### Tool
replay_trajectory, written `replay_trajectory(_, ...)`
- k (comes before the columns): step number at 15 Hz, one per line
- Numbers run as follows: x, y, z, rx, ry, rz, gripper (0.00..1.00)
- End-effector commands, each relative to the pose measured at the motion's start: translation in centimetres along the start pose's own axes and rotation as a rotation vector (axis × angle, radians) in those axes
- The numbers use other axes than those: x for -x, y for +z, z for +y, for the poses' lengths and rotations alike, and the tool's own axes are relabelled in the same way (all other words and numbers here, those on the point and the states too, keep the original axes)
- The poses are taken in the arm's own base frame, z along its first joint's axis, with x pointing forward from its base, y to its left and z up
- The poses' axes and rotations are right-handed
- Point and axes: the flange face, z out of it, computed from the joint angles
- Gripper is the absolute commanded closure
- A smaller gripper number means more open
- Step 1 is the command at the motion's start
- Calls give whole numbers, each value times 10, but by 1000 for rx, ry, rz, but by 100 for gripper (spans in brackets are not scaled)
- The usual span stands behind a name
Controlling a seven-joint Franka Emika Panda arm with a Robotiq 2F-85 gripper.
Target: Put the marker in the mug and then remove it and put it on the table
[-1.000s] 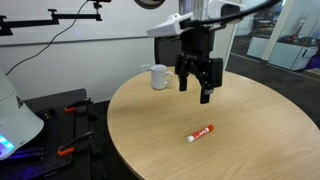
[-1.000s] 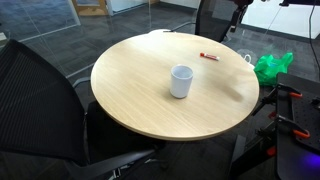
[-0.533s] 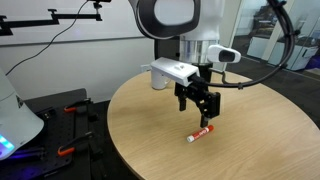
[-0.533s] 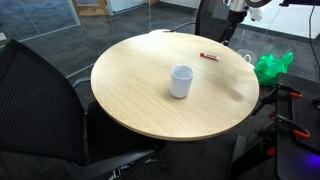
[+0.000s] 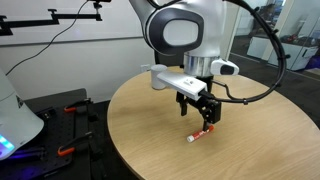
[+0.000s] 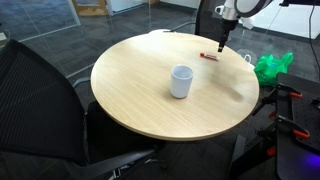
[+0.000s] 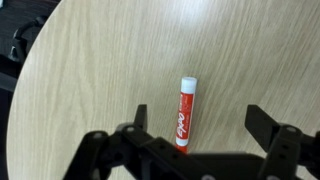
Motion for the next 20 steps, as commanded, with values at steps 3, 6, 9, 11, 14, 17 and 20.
replay_trajectory(3, -24, 18, 6, 3, -19, 17, 0)
replay_trajectory(6, -34, 29, 8, 2, -11, 13, 0)
replay_trajectory(9, -42, 39, 12, -2, 1, 8, 0)
replay_trajectory(11, -46, 47, 14, -5, 5, 2, 0)
replay_trajectory(14, -50, 56, 18, -11, 12, -2, 0)
replay_trajectory(17, -53, 61, 20, -14, 18, -7, 8)
replay_trajectory(20, -55, 65, 23, -13, 23, -9, 37)
